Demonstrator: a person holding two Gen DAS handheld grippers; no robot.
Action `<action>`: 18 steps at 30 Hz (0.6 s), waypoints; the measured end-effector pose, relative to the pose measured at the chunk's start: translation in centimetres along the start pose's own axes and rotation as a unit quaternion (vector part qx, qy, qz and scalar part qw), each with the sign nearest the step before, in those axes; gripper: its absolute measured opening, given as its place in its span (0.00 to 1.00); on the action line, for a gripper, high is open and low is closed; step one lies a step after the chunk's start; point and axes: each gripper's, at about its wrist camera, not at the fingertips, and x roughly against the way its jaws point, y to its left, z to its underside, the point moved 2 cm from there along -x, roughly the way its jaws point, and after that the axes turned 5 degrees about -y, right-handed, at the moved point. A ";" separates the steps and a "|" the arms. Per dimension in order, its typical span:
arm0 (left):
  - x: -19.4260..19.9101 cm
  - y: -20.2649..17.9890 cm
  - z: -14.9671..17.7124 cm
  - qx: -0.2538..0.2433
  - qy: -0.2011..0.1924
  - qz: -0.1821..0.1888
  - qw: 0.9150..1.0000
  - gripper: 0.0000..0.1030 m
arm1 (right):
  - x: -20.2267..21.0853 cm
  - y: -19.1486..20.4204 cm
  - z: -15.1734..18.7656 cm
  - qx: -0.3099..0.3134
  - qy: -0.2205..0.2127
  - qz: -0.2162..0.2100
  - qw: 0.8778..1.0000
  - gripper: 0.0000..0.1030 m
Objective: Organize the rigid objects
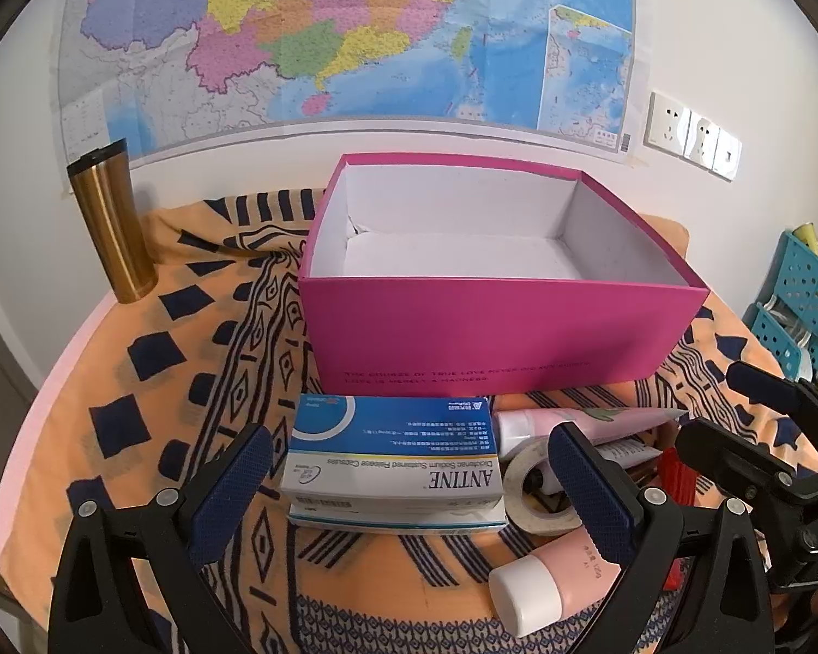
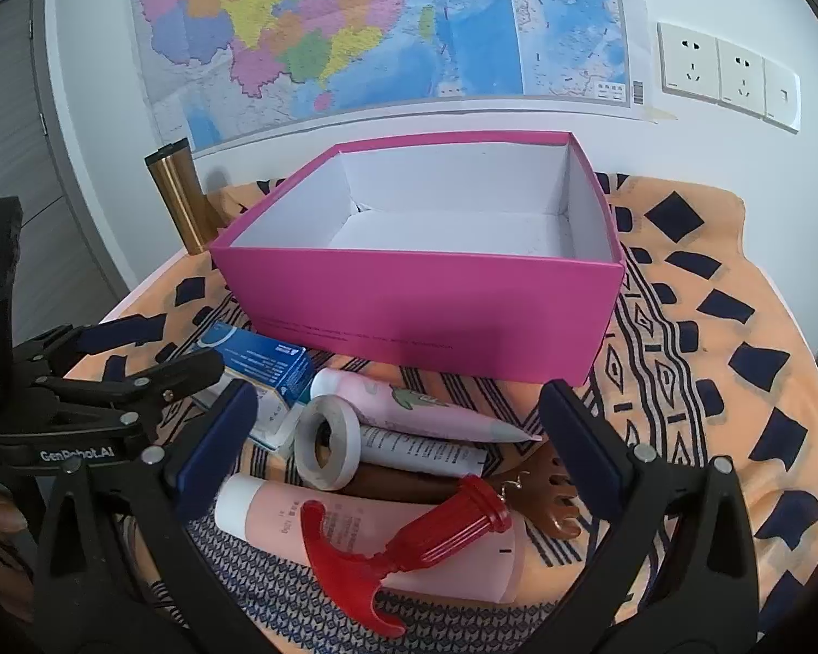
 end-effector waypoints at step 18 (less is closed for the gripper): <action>0.0 0.3 0.0 0.000 -0.001 -0.002 1.000 1.00 | -0.4 0.1 0.3 -0.009 0.001 -0.011 1.000 1.00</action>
